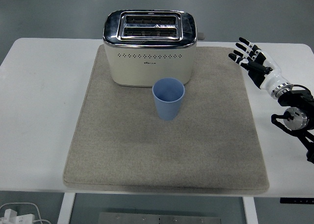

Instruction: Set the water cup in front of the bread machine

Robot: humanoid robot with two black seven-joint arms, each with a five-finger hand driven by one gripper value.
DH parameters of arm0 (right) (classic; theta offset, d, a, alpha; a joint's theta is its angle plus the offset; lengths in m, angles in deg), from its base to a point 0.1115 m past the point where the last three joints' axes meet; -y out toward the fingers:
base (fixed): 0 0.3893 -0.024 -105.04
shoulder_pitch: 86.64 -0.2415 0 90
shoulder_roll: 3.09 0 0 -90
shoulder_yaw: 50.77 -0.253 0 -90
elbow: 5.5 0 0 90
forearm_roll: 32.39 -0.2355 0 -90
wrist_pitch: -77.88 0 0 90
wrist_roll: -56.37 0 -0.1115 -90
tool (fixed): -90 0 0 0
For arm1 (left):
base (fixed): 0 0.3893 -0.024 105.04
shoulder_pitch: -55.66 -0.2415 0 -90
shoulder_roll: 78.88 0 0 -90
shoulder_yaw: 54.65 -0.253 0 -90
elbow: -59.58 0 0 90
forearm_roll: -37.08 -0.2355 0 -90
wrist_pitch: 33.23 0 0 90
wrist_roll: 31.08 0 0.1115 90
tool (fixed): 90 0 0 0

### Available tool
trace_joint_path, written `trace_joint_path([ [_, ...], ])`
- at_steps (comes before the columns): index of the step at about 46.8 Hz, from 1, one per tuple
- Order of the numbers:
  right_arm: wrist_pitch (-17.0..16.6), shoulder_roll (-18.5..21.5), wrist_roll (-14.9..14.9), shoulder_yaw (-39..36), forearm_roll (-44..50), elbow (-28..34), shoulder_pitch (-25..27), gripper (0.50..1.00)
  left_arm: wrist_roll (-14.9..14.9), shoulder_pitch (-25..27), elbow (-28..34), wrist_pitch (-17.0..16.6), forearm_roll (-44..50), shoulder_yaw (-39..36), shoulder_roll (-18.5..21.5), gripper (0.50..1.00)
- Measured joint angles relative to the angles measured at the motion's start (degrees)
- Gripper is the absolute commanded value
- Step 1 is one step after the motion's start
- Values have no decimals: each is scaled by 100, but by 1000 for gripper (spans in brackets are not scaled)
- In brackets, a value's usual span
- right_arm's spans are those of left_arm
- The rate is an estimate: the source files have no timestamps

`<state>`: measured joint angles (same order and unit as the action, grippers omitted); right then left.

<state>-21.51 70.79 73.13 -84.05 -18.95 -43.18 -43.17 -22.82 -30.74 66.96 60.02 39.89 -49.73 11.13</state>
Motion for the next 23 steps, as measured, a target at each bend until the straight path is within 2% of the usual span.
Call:
trace_joint_path([
  [8,-24,99,-206,-12,-328,22,-166,928,0,0,0,0,0,0,0,1000],
  [23,-2,139,-234,0,-543,48,-482,928,0,0,0,1,0,0,0,1000],
])
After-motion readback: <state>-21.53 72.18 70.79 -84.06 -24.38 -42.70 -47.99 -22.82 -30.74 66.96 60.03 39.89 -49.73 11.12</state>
